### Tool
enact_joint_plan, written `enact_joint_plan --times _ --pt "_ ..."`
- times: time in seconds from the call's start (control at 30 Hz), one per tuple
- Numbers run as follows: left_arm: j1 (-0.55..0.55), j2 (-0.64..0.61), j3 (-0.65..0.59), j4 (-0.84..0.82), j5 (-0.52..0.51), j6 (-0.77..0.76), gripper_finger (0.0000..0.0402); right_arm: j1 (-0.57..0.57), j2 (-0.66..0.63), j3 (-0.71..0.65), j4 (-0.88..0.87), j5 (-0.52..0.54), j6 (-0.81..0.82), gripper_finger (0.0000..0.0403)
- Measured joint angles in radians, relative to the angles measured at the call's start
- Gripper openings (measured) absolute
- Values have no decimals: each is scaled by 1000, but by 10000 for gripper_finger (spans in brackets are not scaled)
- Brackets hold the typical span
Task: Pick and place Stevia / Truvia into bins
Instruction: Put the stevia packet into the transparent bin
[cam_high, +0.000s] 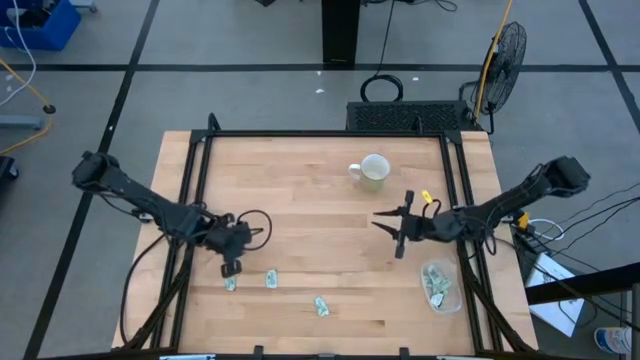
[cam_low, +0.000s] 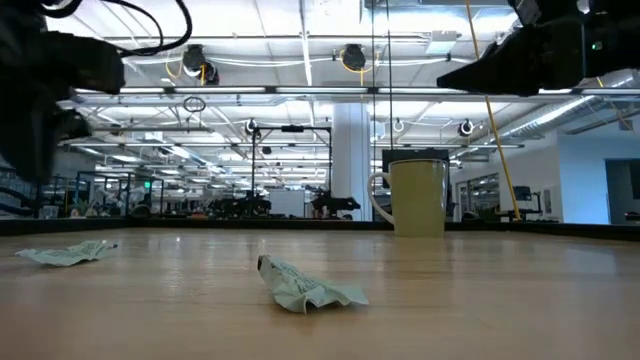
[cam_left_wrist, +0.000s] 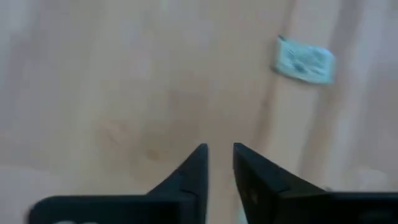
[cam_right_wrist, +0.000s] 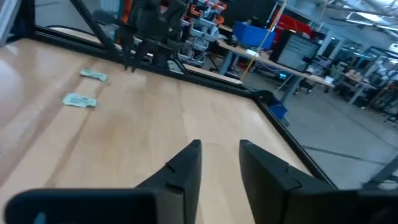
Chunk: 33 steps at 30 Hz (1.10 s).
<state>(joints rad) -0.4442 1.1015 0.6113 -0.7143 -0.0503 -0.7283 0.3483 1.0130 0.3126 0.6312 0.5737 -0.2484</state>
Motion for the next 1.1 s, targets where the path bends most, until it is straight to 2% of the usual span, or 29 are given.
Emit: enact_joint_plan --times 0.13,0.2,0.3,0.47,0.67,0.83,0.93,1.03,1.1 --pt "-45 29 0 47 136 -126 115 -25 0 0 0 -1 -2 141" --pt "-83 48 0 39 172 -177 124 -33 0 0 0 -1 -2 151" --pt "-149 83 0 29 162 -197 128 -41 0 0 -3 -1 -3 161" --pt "-234 178 0 30 89 -240 129 -49 0 0 -8 0 -36 166" --pt "-280 286 2 50 78 -292 129 -49 0 0 -2 -1 -68 166" --pt "-300 324 5 55 50 -296 129 -49 0 0 4 -1 -71 167" --pt "-303 324 4 55 28 -261 114 -49 0 0 6 -1 -71 167" --pt "-300 317 3 65 -3 -224 78 -49 0 0 8 -8 -66 167" --pt "-287 309 1 83 -42 -216 48 -55 0 0 8 -51 -50 167"
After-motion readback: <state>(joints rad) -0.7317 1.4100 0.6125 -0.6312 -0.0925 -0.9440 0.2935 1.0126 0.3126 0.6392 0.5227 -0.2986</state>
